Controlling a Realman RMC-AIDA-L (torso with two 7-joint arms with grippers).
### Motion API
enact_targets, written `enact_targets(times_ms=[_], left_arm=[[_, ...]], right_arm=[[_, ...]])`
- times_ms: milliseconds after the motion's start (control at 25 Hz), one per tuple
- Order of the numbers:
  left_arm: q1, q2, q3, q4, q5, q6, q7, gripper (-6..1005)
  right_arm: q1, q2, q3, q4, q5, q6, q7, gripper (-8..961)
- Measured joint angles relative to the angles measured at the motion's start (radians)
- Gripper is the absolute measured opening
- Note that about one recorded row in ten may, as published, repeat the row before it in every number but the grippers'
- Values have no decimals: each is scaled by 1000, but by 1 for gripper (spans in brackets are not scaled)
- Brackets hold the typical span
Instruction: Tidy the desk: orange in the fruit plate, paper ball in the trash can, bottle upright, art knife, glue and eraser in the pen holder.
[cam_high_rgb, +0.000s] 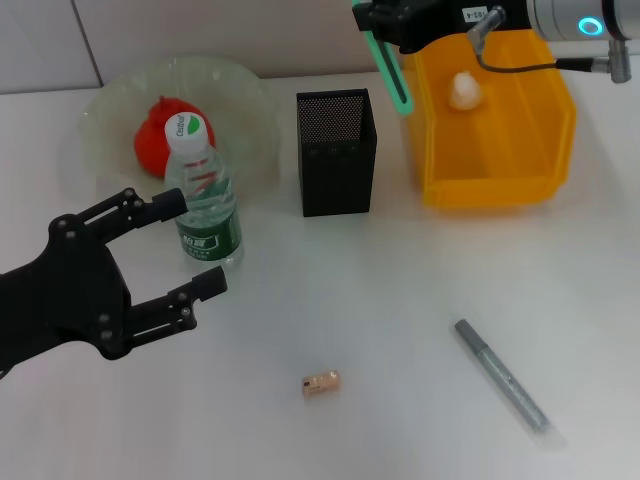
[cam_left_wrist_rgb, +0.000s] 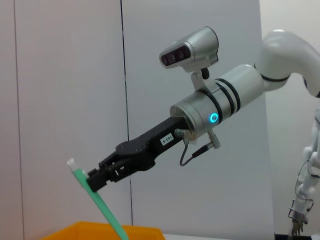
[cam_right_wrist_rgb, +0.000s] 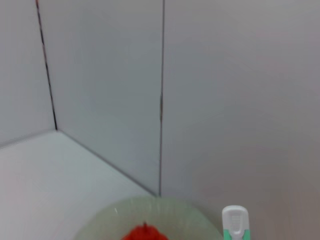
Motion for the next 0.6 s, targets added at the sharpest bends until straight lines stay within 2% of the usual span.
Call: enact_targets(times_ms=[80,240,480,600], left_arm=[[0,0,0,-1,-1,3,0,788],[0,0,0,-11,-3,7,2,788],[-1,0,1,-12,-3,10,1,788],[-1,-1,7,-13,-3,10,1,788]], right_arm=[[-27,-1,3,35,115,43,-104,174],[-40,-2,17,94,234,63,-218,174],[-32,-3,89,276,454,68,-460,174],[-29,-3,109,325,510,68,-530,174]])
